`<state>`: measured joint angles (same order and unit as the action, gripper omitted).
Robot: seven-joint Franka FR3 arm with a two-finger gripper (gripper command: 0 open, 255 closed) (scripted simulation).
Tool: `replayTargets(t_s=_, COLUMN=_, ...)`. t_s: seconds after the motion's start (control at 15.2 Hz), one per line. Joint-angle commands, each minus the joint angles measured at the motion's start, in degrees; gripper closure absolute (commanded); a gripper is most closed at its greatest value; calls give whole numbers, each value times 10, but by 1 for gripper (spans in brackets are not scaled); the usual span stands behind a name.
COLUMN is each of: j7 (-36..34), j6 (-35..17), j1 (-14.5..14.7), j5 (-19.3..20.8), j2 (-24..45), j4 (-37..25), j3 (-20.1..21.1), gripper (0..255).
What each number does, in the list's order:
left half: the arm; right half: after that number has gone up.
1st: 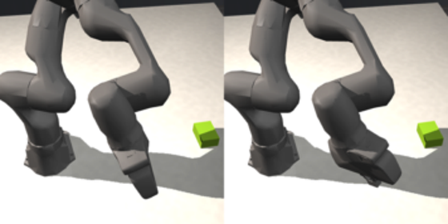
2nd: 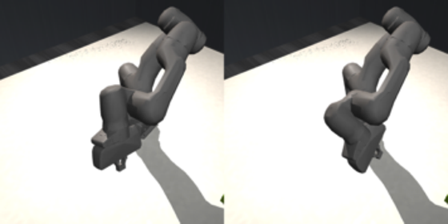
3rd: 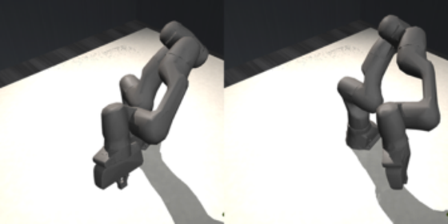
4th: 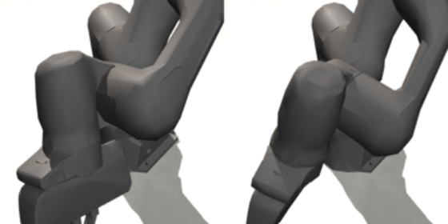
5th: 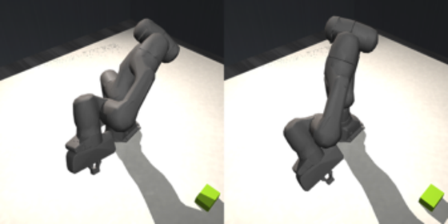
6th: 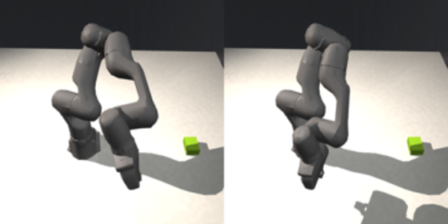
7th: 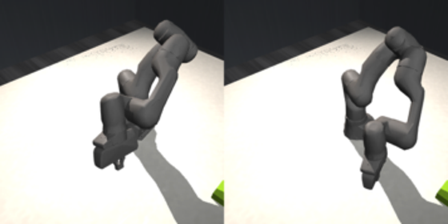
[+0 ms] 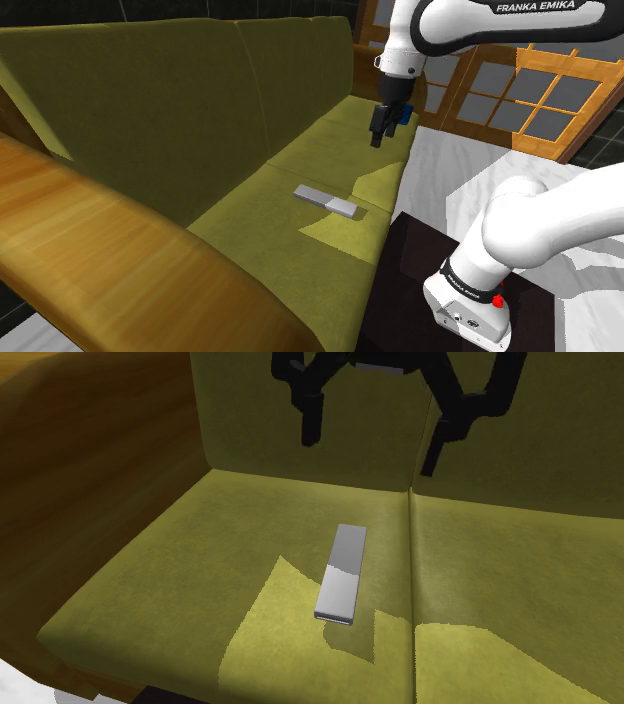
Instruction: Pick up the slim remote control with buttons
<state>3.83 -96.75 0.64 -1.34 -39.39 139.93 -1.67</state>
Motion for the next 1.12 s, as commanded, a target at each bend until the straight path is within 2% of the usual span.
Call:
replayTargets(t_s=0.0, j7=-7, j6=-48, j1=4, j5=-4, j2=20, j4=22, j3=8, gripper=0)
replayTargets(t_s=0.53, j7=-21, j6=-231, j1=15, j5=-9, j2=139, j4=72, j3=30, gripper=0)
replayTargets(t_s=1.06, j7=-42, j6=-404, j1=22, j5=0, j2=308, j4=63, j3=49, gripper=0)
